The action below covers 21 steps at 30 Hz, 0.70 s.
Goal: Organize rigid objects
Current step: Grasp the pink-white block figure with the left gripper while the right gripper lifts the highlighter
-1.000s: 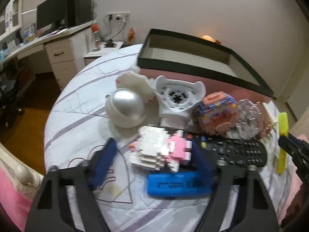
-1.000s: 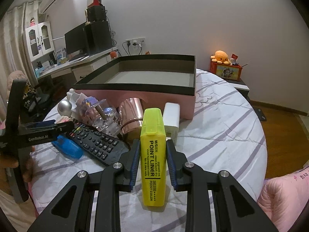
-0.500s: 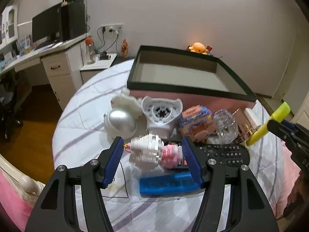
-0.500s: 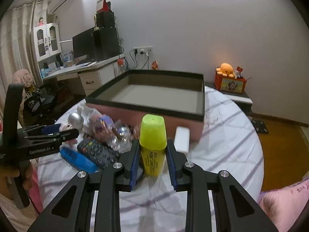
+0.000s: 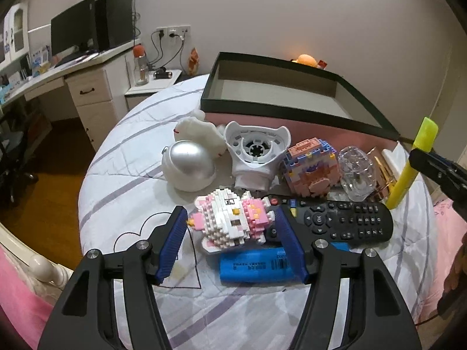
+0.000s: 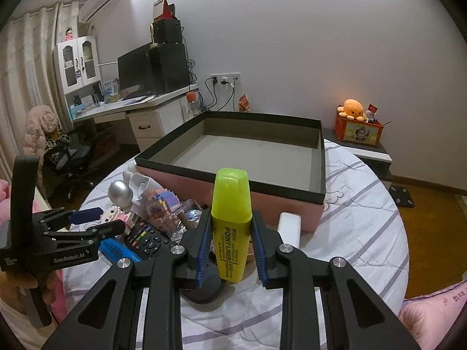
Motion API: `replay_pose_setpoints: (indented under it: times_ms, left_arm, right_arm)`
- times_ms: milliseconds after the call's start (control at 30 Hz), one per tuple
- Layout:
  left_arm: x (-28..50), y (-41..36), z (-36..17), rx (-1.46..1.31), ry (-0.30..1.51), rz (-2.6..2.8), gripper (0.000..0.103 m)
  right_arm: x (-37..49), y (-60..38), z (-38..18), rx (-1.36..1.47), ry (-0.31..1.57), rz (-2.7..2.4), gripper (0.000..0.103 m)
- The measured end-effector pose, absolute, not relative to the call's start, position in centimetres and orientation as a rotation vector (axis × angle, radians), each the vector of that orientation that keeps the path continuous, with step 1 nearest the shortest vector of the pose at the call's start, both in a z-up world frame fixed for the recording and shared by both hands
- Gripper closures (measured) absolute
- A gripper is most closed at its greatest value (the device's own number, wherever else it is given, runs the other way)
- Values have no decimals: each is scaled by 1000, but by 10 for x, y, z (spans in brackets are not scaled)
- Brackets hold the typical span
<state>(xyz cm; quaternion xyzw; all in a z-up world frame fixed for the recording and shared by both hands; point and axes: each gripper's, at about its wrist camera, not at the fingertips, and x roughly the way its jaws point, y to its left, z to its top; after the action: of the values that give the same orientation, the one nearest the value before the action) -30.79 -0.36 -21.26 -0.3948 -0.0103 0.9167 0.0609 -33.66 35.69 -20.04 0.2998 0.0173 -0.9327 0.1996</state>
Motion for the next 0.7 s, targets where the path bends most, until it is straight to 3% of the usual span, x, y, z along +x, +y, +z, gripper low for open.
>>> replay_pose_setpoints:
  times_ms: [100, 167, 333, 700]
  left_arm:
    - [-312, 0, -223, -1236, 3, 2768, 36]
    - [-311, -3, -223, -1215, -50, 2763, 41]
    - [-310, -8, -214, -1166, -82, 2789, 42]
    - [-324, 17, -145, -932, -75, 2801, 42]
  right_arm:
    - [-337, 357, -199, 838, 49, -2608, 76]
    - [-337, 357, -198, 835, 48, -2610, 76]
    - [-338, 356, -196, 831, 60, -2608, 76]
    - [-361, 350, -171, 764, 89, -2619, 76]
